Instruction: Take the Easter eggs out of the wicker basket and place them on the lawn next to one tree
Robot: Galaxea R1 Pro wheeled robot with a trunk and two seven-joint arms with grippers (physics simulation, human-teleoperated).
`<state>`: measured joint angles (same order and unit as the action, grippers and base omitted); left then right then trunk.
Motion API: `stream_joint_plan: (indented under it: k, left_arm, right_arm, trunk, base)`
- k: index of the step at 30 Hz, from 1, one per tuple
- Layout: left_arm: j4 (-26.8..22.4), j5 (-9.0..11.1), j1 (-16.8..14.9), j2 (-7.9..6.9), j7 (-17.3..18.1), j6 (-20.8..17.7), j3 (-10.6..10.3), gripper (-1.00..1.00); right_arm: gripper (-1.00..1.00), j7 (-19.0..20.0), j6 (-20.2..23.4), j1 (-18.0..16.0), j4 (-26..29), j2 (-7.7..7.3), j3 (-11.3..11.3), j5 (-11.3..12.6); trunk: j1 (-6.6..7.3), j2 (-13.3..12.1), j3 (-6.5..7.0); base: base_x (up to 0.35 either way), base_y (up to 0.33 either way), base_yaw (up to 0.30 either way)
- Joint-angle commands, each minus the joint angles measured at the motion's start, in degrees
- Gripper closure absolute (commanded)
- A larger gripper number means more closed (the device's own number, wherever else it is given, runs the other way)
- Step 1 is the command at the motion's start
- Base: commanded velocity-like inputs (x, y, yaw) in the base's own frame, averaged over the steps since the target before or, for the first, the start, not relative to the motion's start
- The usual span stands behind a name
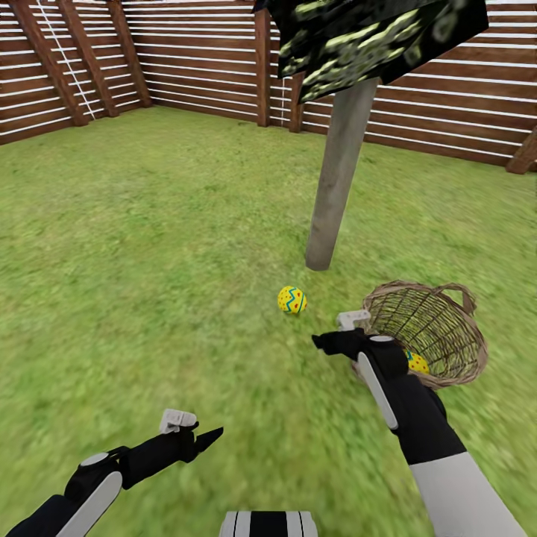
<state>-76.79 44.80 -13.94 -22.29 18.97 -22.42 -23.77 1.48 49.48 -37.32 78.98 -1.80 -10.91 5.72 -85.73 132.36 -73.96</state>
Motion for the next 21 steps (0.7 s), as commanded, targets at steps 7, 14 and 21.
stream_joint_plan:
  k: [7,14,21]
  left_arm:
    - [-0.03,0.55,-0.04,-0.04,-0.07,-0.42,-0.14,-1.00]
    - [-0.03,0.55,-0.04,-0.02,-0.07,-0.43,-0.14,-1.00]
    - [-0.03,0.64,-0.05,-0.01,-0.10,-0.44,-0.19,-1.00]
  right_arm:
    - [-1.00,4.88,2.80,-0.03,0.55,-0.05,4.48,0.43]
    - [-1.00,5.02,2.90,-0.03,0.56,-0.05,4.58,0.41]
    - [-1.00,5.02,2.90,-0.03,0.56,-0.05,4.62,0.41]
  trunk:
    - [0.01,0.02,0.60]
    - [0.01,0.02,1.25]
    - [0.01,0.02,1.90]
  base:
    - [-0.096,-0.133,-0.004]
    - [-0.015,-0.230,0.000]
    - [0.000,-0.300,0.000]
